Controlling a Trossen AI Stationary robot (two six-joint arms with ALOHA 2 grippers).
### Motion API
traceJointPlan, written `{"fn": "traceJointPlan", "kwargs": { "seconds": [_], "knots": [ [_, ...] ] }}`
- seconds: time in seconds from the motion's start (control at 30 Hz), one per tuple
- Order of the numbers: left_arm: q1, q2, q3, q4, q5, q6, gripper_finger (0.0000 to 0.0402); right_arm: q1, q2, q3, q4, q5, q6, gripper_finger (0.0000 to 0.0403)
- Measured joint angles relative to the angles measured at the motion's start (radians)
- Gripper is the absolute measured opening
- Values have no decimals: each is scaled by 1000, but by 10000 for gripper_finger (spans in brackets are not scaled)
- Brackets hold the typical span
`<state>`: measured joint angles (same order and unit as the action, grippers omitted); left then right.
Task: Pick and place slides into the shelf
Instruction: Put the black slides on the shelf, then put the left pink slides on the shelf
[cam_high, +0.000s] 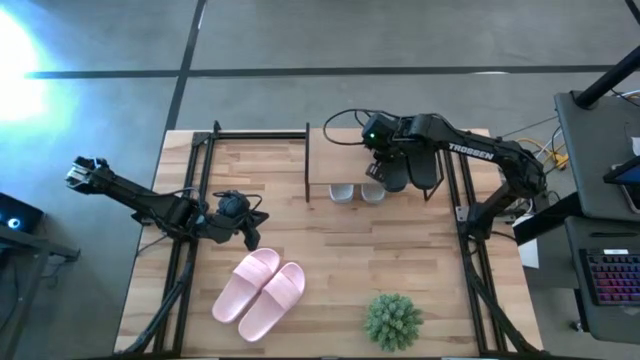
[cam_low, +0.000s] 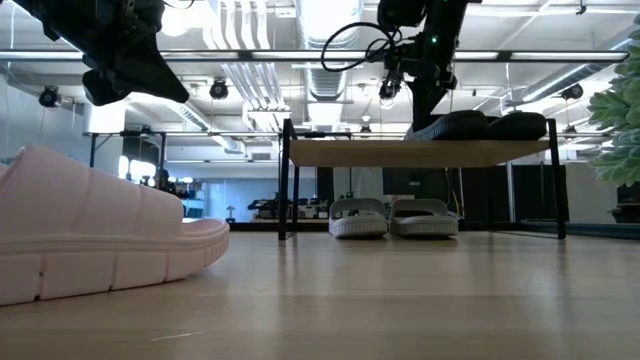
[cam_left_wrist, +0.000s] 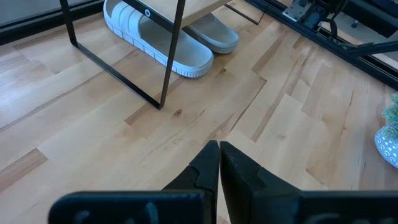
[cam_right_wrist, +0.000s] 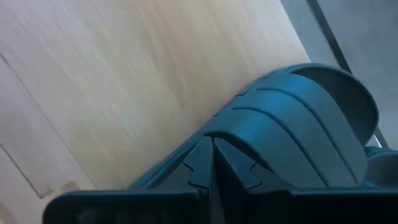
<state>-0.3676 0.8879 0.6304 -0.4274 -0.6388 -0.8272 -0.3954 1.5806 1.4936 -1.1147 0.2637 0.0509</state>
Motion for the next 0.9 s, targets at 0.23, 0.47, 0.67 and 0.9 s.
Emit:
{"fn": "traceJointPlan", "kwargs": {
  "seconds": [0.23,0.47,0.67,0.9],
  "knots": [
    [0,0,0,0,0,-4,0,22,-23,44,76,-87,15,9],
    [1,0,0,1,29,-6,0,110,-45,117,136,-356,108,9],
    [1,-2,0,0,211,2,0,299,-48,123,127,-303,129,9],
    [-60,0,115,-94,371,200,0,436,-51,123,124,-111,271,9]
  ]
}}
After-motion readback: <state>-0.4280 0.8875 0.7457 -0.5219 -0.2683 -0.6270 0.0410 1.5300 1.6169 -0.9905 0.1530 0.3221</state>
